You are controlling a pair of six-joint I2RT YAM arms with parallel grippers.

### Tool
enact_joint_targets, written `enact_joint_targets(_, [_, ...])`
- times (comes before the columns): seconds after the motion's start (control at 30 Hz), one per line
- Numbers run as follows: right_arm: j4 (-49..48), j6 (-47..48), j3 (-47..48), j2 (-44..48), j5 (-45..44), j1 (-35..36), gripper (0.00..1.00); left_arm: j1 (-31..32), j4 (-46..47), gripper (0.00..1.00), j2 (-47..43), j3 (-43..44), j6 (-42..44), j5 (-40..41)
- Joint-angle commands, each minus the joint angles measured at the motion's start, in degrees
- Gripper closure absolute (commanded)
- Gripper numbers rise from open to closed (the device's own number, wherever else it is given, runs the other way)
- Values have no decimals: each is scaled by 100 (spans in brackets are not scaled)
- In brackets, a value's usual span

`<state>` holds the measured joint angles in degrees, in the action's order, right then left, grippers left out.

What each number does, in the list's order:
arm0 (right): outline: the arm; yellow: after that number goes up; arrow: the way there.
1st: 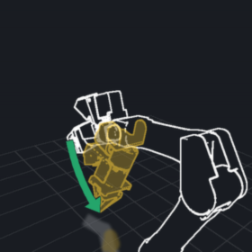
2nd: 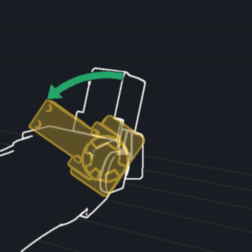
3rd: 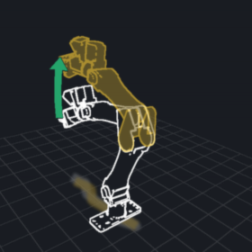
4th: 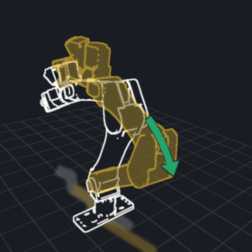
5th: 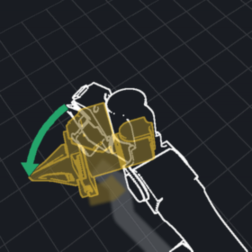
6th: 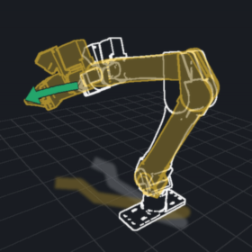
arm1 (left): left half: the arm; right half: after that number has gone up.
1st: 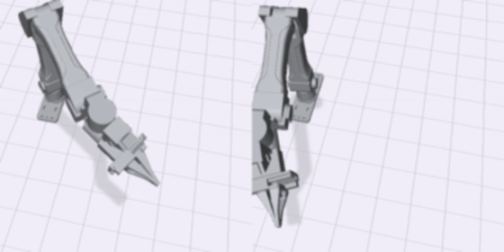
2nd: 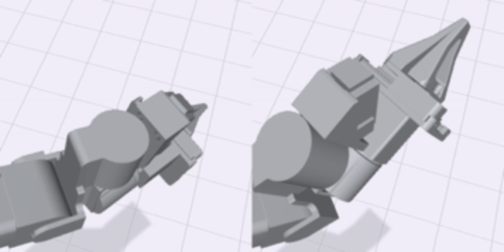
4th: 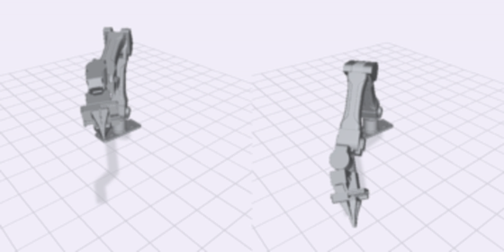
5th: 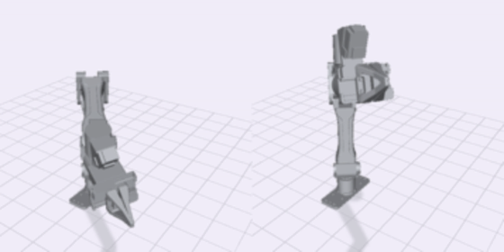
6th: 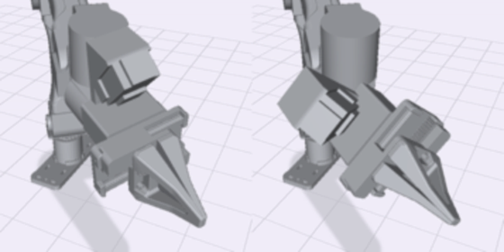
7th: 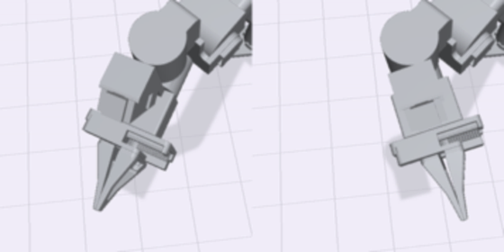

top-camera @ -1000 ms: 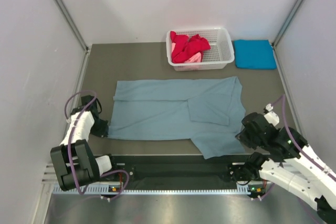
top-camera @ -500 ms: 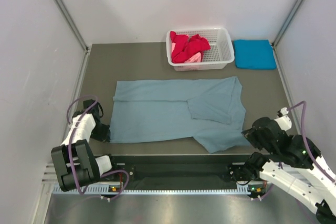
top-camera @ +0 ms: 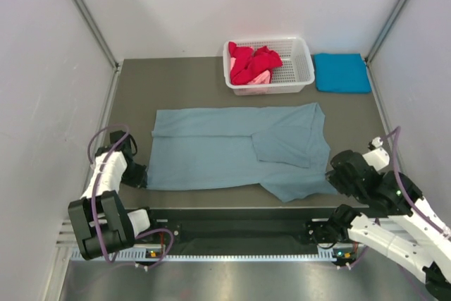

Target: Fold and stack the t-shirts

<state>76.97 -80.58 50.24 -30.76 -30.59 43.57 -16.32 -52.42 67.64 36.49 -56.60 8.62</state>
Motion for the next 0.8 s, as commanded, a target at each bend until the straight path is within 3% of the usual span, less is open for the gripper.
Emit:
enact_joint_targets(0.0, [240,357,241,-236,-290,-59,100,-3,-92,100,12,411,175,210])
enact_joint_targets(0.2, [-182,1041,399,-773,-45,-375,100,-3,-93,100,188,824,316,272])
enact_joint_targets(0.3, [-593,1857,443,-984,550,-1129,100,-3,39,100,293,930,369,166])
enact_joint_targets(0.43, [-1254,2984,434,-1159,1414,-2700,100,32,188,100,469,1114,448,26])
enact_joint_targets(0.53, [-1596,3583,469,-1537,2064,-3300,100,58,320,100,689,1228,527,-62])
enact_joint_targets(0.77, [-2150,4181,891,-2450,2250,-3399,100,111,514,100,1374,1597,729,-230])
